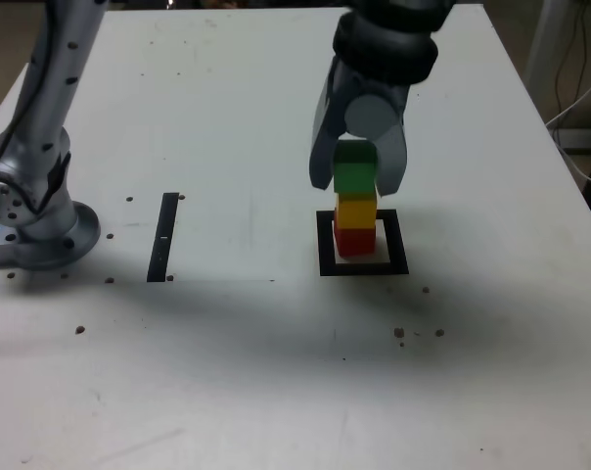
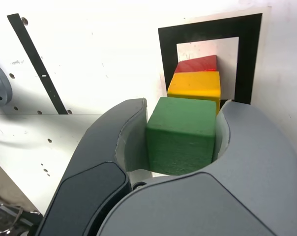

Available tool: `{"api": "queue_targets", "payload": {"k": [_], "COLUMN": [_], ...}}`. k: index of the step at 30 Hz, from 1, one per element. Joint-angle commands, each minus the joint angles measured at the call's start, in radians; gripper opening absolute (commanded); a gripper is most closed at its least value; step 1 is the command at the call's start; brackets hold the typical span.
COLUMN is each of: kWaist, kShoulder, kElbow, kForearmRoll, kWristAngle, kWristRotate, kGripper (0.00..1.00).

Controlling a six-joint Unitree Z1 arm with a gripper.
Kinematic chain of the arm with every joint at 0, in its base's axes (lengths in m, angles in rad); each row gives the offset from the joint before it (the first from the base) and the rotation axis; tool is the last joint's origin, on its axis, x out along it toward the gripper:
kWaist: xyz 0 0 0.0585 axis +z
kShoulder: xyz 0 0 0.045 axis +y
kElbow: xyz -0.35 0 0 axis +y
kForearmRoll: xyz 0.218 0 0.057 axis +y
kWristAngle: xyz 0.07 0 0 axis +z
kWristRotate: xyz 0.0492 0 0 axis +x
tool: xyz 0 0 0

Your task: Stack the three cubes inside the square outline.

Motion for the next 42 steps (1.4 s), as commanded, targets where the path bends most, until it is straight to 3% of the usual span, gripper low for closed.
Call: {"api": "queue_targets", "payload": {"k": [1, 8, 13, 16, 26, 34, 42], "kWaist": [0.001, 0.001, 0.001, 0.001, 0.001, -0.003, -0.007], "kShoulder": [0.013, 0.019, 0.009, 0.003, -0.014, -0.027, -0.036], "kElbow": [-0.007, 0.001, 0.008, 0.015, 0.009, 0.008, 0.023], "kForearmRoll": [0.01, 0.009, 0.011, 0.012, 0.012, 0.012, 0.012], "kWristAngle": [0.006, 0.013, 0.012, 0.011, -0.001, -0.034, -0.037], "kWristRotate": [0.001, 0.004, 0.006, 0.007, 0.008, 0.011, 0.015], "kGripper": [0.32, 0.54, 0.88, 0.99, 1.0, 1.0, 1.0]}}
